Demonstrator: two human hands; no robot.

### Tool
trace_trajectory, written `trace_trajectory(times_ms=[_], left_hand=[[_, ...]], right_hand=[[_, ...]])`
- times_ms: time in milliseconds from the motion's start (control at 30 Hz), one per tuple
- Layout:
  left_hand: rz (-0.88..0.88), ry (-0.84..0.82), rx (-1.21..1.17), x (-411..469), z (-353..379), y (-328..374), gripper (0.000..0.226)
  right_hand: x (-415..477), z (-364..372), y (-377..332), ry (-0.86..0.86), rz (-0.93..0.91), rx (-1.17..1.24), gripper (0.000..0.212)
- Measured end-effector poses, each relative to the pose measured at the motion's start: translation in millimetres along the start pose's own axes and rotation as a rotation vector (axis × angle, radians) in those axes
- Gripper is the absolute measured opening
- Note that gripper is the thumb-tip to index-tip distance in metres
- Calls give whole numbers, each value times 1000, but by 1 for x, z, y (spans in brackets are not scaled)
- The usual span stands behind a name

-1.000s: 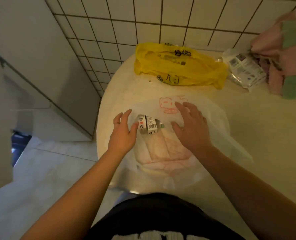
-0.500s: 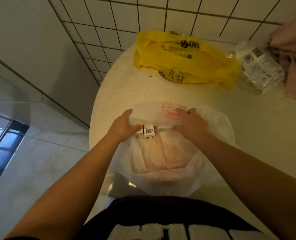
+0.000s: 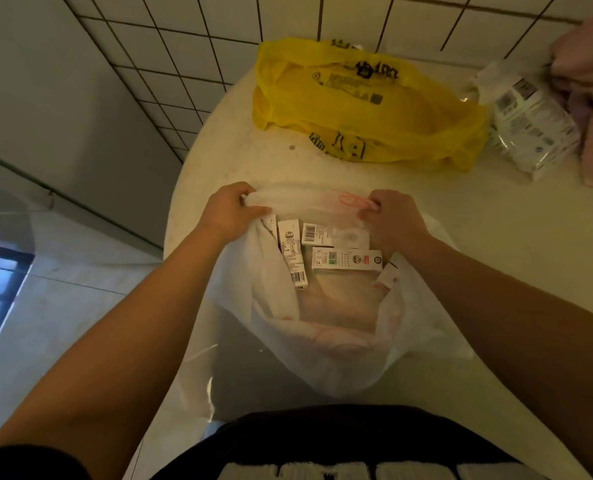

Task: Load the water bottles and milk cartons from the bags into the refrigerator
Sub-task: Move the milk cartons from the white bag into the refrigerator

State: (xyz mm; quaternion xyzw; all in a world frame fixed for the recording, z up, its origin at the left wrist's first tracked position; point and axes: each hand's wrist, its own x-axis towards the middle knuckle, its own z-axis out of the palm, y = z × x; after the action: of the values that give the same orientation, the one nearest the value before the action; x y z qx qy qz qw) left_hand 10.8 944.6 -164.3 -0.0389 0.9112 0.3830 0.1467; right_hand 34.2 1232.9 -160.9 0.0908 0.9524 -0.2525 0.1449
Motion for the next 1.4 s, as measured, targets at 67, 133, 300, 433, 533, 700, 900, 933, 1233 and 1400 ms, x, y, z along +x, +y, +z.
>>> trace_trajectory(times_ms=[67,133,300,433,533,700,900,933,1233,1400], left_hand=[[-53,-20,18,17,0,-5,28],[-104,-14,50,24,5,-12,32],[-105,64,104,11,20,-34,44],[-69,88,-28,-10,16,-29,57],[-29,21,-86,-35,22,-21,59],[3,-83,-88,-60,30,-41,70],[-90,-162,-198,-73,23,-54,60],[-66,-168,-155,-73,23,-56,60],[11,87,334,-100,50,-64,52],[-30,59,310,-130,62,-68,57]], right_hand=[[7,5,1,34,13,-26,18],[12,11,3,48,26,-7,10],[1,24,2,-33,1,68,38],[-10,25,1,-150,-54,56,49],[-18,34,-5,-179,-120,-44,56],[-24,43,-19,-226,-147,-130,53],[-30,38,-24,-225,-144,-156,50],[-31,38,-25,-226,-142,-157,50],[-41,39,-32,-160,-146,-289,50],[-54,44,-45,16,-267,-366,53]])
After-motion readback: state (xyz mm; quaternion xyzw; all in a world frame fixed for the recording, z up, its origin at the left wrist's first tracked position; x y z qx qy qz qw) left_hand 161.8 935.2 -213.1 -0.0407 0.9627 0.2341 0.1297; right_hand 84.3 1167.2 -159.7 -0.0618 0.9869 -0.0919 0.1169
